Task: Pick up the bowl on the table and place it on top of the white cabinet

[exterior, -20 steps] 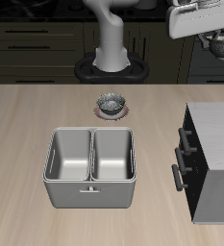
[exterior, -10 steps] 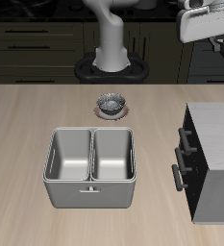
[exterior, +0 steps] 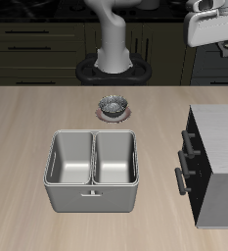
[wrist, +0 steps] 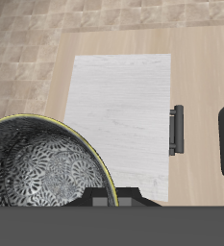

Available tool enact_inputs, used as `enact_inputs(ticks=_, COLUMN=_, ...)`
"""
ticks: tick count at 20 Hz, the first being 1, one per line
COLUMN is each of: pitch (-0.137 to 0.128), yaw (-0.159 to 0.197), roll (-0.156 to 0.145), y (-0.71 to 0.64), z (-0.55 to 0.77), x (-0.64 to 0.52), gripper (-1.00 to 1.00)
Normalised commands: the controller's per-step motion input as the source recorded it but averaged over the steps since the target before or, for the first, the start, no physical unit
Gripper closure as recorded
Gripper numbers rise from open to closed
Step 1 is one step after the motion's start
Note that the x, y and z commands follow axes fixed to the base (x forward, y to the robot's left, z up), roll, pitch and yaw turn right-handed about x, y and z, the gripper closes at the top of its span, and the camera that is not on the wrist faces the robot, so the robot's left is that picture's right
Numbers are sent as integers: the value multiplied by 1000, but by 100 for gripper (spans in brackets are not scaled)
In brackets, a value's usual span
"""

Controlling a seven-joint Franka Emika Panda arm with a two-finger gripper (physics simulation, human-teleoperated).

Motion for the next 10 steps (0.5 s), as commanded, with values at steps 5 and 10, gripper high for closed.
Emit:
enact_inputs(ticks=5, pitch=-13, yaw=-2, roll=-4, y=49, z=66, x=104, gripper=100)
enact_inputs(ticks=10, pitch=-8, yaw=14, roll=5, y=141, z=-14, x=73, gripper=100)
